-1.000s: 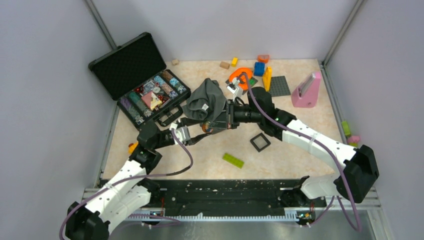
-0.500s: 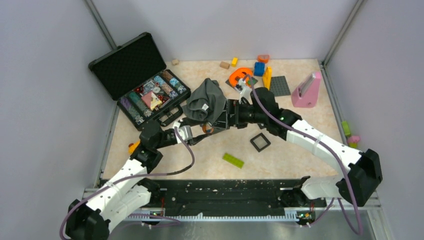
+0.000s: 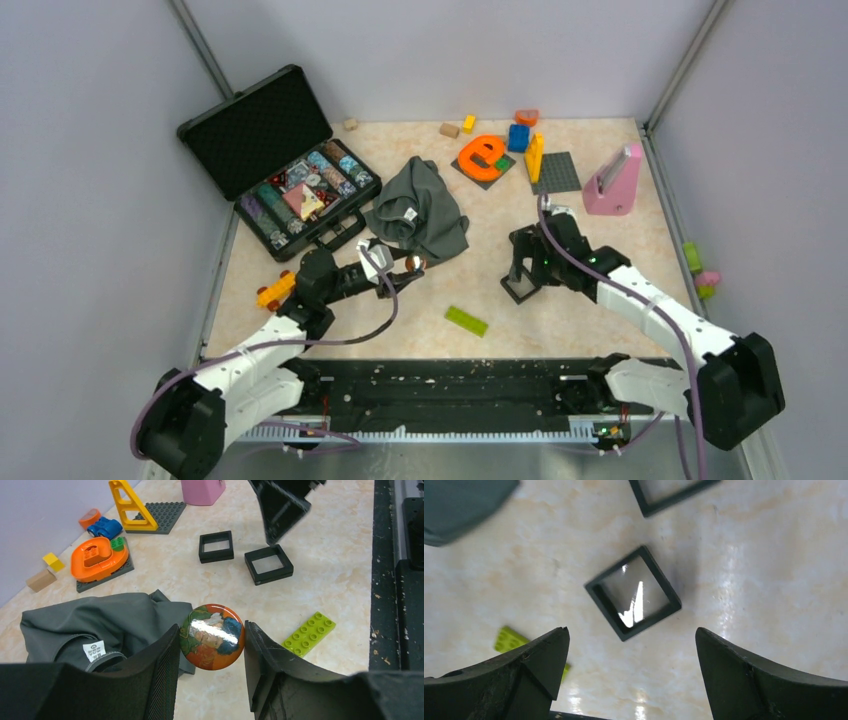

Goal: Remove the brooch from the garment

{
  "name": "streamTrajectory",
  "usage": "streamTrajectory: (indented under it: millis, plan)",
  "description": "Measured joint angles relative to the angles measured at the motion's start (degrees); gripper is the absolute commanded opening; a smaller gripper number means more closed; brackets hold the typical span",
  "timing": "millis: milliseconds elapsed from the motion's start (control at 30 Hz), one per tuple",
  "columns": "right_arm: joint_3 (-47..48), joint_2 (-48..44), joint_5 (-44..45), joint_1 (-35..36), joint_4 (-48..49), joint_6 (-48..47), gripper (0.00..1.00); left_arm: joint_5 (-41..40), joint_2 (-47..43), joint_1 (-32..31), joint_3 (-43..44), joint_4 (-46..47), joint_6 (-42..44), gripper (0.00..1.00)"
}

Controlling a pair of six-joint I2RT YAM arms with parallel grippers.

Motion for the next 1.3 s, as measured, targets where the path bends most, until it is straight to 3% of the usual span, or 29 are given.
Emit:
streamTrajectory:
  millis: [133, 300, 533, 733, 900, 1167, 1300]
  plan:
    - [-5.44, 2.34, -0.48, -3.54, 2.01, -0.61, 0.99, -2.23, 1.16, 0.0, -1.33, 4.02, -1.57, 0.29]
    - [-8.15, 8.41, -5.2, -11.72, 13.16, -1.27, 0.99, -3.98, 0.92, -0.04, -3.58, 6.4, -3.32, 0.29]
    - [-8.7, 16.09, -13.77, -12.33, 23.21, -4.59, 0.99, -5.09, -1.51, -0.11, -4.68, 8.04, -4.52, 0.29]
    - [-10.27, 15.82, -21.84, -12.33, 27.32, -4.87, 0.99, -5.16, -2.56, -0.55, -4.72, 8.59, -4.87, 0.29]
    - [-11.76, 13.0, -22.47, -10.91, 24.59, -5.88, 0.99, -5.42, -3.82, -0.81, -5.01, 8.63, -4.85, 0.29]
    - [-10.34, 12.04, -14.12, -3.78, 17.81, -8.87, 0.99, -5.99, -3.93, -1.11, -5.03, 8.52, -4.83, 0.28]
    - [-9.29, 12.81, -11.52, -2.54, 15.8, -9.49, 0.92, -6.51, -3.93, -1.16, -5.05, 8.46, -4.66, 0.28]
